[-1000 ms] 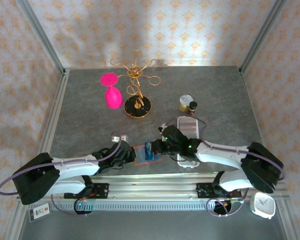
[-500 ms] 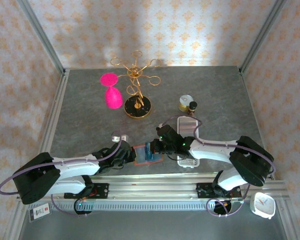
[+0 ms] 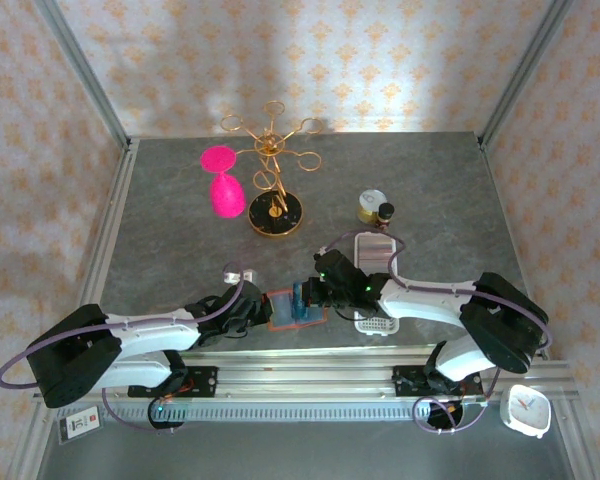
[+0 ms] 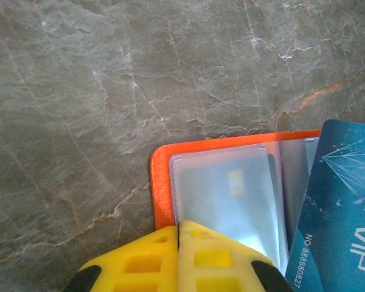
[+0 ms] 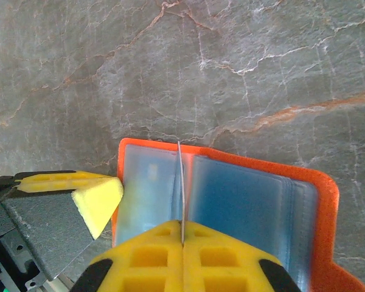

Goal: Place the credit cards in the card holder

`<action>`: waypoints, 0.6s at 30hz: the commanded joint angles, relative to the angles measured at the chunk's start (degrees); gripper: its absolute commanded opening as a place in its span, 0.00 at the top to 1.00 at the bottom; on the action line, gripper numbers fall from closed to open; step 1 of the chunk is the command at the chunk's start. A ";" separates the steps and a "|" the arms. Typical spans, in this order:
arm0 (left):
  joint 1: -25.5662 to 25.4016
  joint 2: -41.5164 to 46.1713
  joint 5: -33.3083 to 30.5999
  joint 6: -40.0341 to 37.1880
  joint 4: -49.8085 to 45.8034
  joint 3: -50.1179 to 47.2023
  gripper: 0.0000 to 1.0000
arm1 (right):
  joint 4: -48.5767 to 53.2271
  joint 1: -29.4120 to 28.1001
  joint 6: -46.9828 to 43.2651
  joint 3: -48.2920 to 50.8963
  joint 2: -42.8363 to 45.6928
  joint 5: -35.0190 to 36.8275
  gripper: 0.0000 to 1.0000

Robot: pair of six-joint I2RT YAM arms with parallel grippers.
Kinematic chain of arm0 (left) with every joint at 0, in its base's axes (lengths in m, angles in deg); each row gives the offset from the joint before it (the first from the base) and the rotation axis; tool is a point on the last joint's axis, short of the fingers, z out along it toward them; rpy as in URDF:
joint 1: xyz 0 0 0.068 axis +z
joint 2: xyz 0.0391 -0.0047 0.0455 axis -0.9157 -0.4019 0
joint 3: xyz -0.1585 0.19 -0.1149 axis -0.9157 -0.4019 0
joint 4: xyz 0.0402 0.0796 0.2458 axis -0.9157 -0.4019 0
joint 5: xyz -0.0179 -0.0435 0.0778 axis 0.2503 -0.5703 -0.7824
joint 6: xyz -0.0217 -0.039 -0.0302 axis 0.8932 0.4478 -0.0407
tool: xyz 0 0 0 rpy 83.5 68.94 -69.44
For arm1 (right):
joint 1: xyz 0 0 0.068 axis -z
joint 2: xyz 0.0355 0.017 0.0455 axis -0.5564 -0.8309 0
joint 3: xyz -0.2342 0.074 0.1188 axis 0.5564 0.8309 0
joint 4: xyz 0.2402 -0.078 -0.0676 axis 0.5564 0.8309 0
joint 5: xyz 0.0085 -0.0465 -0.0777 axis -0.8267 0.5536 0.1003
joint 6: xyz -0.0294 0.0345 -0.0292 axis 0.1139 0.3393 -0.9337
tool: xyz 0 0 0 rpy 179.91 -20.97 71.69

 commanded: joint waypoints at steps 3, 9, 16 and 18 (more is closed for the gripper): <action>0.41 -1.71 -1.05 -0.82 -2.44 -0.19 0.98 | 1.51 -0.29 -0.78 0.12 0.62 0.32 1.00; 0.42 -1.57 -0.99 -0.74 -2.25 -0.28 0.98 | -0.03 -0.55 0.28 0.70 -0.37 -2.16 1.00; 0.35 -1.69 -0.89 -0.61 -2.02 -0.32 0.98 | -1.48 -1.25 2.36 0.95 -1.94 -2.86 1.00; 0.41 -1.75 -0.78 -0.64 -1.97 -0.34 0.99 | -1.93 -1.35 3.08 1.25 -1.89 -3.05 1.00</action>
